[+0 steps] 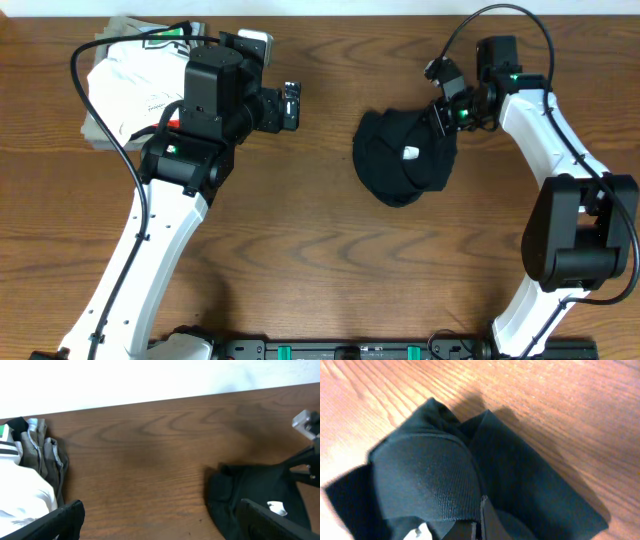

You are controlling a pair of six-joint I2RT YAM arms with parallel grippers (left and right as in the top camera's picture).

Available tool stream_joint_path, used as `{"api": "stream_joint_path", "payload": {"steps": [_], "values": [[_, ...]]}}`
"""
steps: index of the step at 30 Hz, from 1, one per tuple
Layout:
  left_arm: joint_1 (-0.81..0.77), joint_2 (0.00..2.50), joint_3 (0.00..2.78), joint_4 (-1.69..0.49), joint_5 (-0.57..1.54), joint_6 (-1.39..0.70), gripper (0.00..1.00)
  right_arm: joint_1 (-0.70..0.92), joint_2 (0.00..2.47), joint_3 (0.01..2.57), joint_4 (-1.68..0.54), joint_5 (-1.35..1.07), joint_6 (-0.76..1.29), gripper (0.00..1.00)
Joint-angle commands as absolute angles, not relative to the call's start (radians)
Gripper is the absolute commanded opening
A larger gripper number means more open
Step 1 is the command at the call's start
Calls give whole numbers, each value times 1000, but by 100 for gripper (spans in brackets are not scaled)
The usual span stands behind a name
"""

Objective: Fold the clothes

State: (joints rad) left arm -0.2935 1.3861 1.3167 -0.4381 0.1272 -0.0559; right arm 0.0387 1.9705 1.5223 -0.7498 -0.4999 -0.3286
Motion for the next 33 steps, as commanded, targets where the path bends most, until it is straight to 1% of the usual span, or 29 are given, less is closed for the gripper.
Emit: {"api": "stream_joint_path", "payload": {"steps": [1, 6, 10, 20, 27, 30, 31, 33], "values": [[-290, 1387, 1313, -437, 126, -61, 98, 8, 1959, 1636, -791, -507, -192, 1], [-290, 1387, 1313, -440, 126, -61, 98, -76, 1959, 1688, -950, -367, -4, 1], [-290, 1392, 1313, -442, 126, -61, 98, -135, 1982, 1647, -1013, -347, -14, 1], [-290, 1440, 1313, -448, 126, -61, 98, -224, 2033, 1424, -904, -283, -20, 1], [-290, 1454, 1313, -453, 126, -60, 98, -261, 2048, 1375, -902, -284, -52, 1], [-290, 1454, 1313, -452, 126, -53, 98, -261, 2037, 1385, -910, -337, -83, 1], [-290, 1454, 1313, -452, 126, -53, 98, -261, 2025, 1397, -920, -368, -99, 3], [-290, 1454, 1313, -452, 126, -40, 98, -261, 1997, 1434, -950, -394, -106, 23]]}}
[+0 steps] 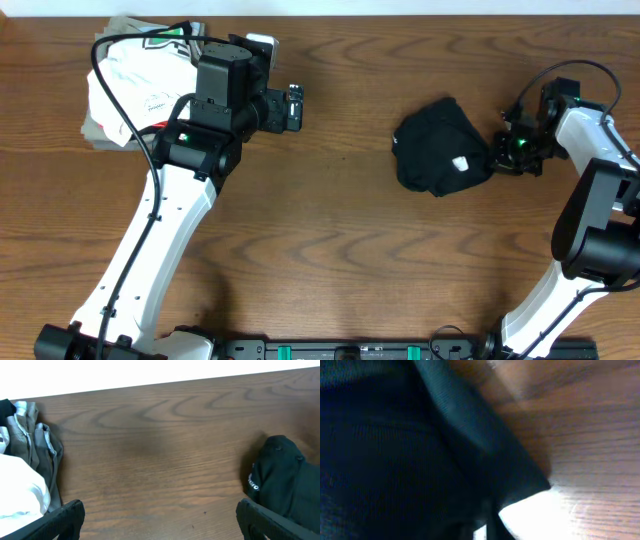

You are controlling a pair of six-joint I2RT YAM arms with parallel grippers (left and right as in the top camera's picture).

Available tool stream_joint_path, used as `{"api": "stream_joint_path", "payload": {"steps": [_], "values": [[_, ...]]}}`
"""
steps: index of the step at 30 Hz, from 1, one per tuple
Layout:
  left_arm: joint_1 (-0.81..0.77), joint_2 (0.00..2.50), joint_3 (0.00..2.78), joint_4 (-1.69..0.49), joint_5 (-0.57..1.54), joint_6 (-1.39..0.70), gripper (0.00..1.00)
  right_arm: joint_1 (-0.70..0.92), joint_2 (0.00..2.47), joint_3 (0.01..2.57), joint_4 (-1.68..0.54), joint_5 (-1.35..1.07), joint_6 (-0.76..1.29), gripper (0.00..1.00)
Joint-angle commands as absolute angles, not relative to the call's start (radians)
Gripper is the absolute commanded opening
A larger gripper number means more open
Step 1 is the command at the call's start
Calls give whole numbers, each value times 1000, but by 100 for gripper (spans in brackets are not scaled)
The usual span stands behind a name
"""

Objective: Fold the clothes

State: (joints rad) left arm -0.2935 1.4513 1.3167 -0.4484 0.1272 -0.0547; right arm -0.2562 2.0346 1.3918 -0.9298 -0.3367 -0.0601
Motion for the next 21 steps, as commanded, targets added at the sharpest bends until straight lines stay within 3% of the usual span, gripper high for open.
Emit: {"api": "stream_joint_path", "payload": {"steps": [1, 3, 6, 16, 21], "values": [[-290, 1454, 1313, -452, 126, -37, 98, -261, 1985, 1452, -966, -393, -106, 29], [-290, 1454, 1313, -453, 126, -35, 98, -261, 1950, 1510, -1015, -393, -107, 37], [-290, 1454, 1313, -453, 126, -35, 98, -253, 1892, 1599, -1087, -393, -107, 42], [-290, 1457, 1313, -453, 105, -35, 98, -31, 1790, 1625, -1114, -385, -102, 45], [-281, 1457, 1313, -459, 55, -35, 98, 102, 1817, 1546, -1050, -223, 41, 46]]}}
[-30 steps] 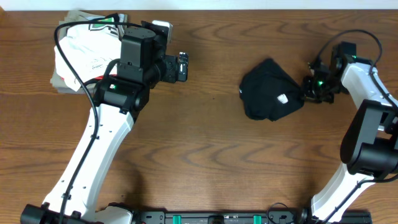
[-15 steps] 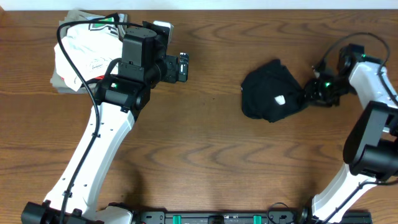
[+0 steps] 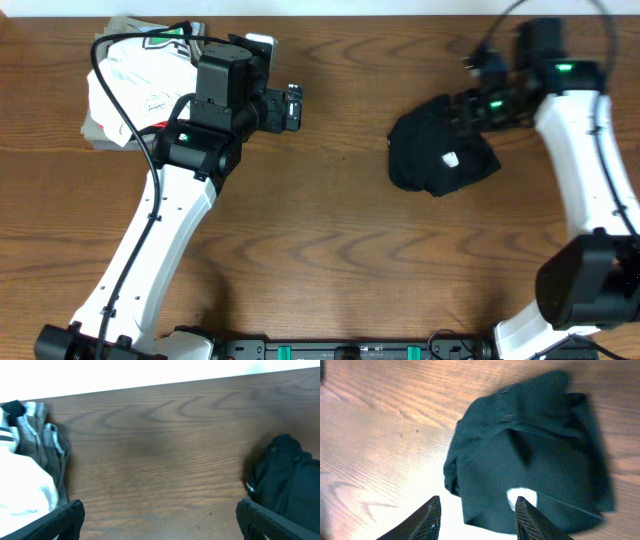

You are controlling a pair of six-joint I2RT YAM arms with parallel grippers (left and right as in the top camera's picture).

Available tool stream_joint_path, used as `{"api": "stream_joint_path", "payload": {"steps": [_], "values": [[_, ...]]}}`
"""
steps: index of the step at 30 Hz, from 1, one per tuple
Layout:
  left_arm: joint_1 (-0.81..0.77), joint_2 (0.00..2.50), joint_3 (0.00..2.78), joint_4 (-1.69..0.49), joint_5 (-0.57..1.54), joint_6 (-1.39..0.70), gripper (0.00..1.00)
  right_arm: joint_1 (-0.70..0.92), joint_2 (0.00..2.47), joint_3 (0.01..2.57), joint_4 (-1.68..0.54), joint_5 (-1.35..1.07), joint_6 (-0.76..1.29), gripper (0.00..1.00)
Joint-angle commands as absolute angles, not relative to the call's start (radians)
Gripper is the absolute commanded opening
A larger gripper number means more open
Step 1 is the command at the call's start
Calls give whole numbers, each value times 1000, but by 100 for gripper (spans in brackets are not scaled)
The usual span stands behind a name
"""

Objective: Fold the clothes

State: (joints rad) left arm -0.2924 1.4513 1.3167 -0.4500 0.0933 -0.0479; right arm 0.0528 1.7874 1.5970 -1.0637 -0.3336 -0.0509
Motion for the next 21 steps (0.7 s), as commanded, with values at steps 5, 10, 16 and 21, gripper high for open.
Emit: {"api": "stream_joint_path", "payload": {"steps": [5, 10, 16, 21], "values": [[-252, 1457, 1313, -483, 55, -35, 98, 155, 1820, 1451, -1008, -134, 157, 47], [-231, 1457, 1313, -495, 55, -35, 98, 186, 1820, 1404, -1002, -128, 195, 51], [-229, 1457, 1313, -497, 55, -35, 98, 213, 1820, 1342, -923, -109, 228, 57], [-229, 1457, 1313, -503, 55, -35, 98, 228, 1820, 1280, -847, -112, 259, 45]]}}
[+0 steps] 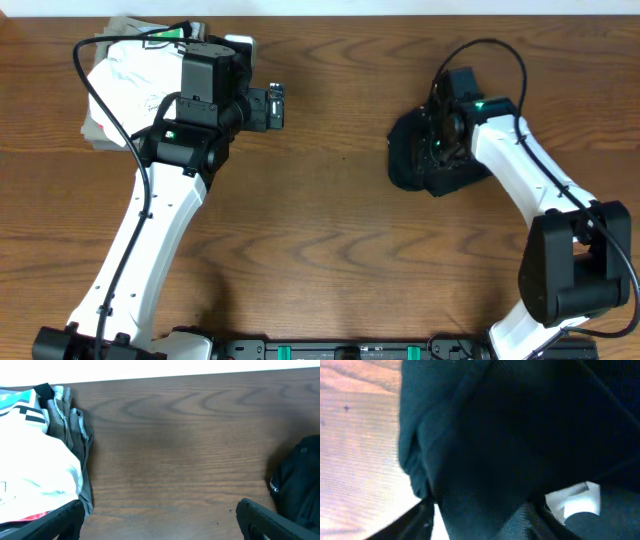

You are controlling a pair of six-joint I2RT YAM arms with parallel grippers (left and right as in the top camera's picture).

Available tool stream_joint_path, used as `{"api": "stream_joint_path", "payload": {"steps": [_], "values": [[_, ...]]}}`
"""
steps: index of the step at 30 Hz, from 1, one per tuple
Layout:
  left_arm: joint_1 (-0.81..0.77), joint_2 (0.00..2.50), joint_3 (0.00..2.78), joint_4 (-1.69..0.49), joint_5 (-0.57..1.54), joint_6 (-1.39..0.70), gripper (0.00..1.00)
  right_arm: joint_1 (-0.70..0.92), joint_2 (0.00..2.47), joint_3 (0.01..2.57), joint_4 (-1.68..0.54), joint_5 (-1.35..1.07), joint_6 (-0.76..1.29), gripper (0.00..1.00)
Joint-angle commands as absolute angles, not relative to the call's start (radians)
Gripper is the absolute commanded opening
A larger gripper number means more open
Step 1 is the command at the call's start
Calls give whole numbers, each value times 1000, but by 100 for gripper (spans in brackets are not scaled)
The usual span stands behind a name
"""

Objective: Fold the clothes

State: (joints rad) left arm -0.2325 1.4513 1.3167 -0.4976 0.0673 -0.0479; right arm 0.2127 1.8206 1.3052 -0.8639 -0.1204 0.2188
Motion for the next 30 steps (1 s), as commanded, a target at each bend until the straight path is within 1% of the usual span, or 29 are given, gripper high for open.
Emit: {"api": "stream_joint_path", "payload": {"steps": [1, 3, 4, 5, 6, 12, 15, 19, 25, 30], "values": [[-229, 1457, 1313, -504, 55, -35, 98, 230, 1820, 1273, -839, -112, 265, 37], [-229, 1457, 1313, -506, 55, -35, 98, 231, 1820, 1270, -833, -112, 277, 18], [-229, 1457, 1313, -507, 55, -35, 98, 230, 1819, 1271, -829, -113, 277, 10], [-229, 1457, 1313, -508, 55, -35, 98, 230, 1815, 1275, -830, -113, 279, 4], [-229, 1457, 1313, -508, 56, -35, 98, 230, 1810, 1279, -831, -113, 284, 1], [-229, 1457, 1313, -509, 55, -35, 98, 229, 1712, 1308, -910, -120, 284, 1], [-229, 1457, 1313, -512, 55, -35, 98, 229, 1663, 1307, -996, -119, 283, 1], [-229, 1457, 1313, -512, 55, -35, 98, 235, 1661, 1284, -1116, -119, 272, 1], [-229, 1457, 1313, -512, 55, -35, 98, 218, 1663, 1088, -1088, -86, 290, 1], [-229, 1457, 1313, -512, 55, -35, 98, 107, 1663, 991, -1062, -56, 318, 1]]}}
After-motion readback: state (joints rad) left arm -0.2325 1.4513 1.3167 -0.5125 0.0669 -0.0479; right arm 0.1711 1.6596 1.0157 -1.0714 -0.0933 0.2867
